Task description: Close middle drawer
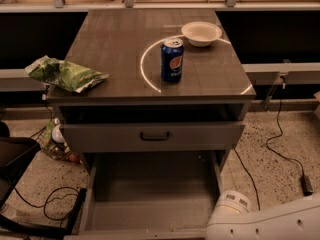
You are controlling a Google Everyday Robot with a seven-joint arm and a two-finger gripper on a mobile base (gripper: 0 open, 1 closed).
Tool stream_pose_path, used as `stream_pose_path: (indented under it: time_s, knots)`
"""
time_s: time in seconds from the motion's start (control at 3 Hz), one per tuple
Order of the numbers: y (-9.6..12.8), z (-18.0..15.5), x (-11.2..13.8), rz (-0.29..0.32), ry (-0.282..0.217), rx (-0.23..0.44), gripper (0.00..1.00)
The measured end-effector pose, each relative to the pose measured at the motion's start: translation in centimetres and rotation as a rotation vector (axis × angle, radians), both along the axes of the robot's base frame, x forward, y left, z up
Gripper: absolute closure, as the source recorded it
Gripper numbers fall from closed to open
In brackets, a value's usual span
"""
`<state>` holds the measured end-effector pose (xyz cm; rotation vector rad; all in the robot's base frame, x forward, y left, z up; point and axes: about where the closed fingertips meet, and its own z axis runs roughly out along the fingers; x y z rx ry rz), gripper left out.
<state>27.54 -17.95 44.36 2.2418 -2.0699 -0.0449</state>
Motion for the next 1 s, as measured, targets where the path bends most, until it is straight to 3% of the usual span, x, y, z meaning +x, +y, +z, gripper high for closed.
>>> stream_pose_path:
  time_s: [0.33, 0.67, 1.0]
  knots:
    - [1.9, -4.0, 1.5, 0.016, 0.011, 0.051, 1.00]
    - [2.4, -5.4, 2.0, 0.015, 0.018, 0.076, 1.00]
    - [2.8, -5.6, 3.6, 0.000, -0.041, 0.137, 1.00]
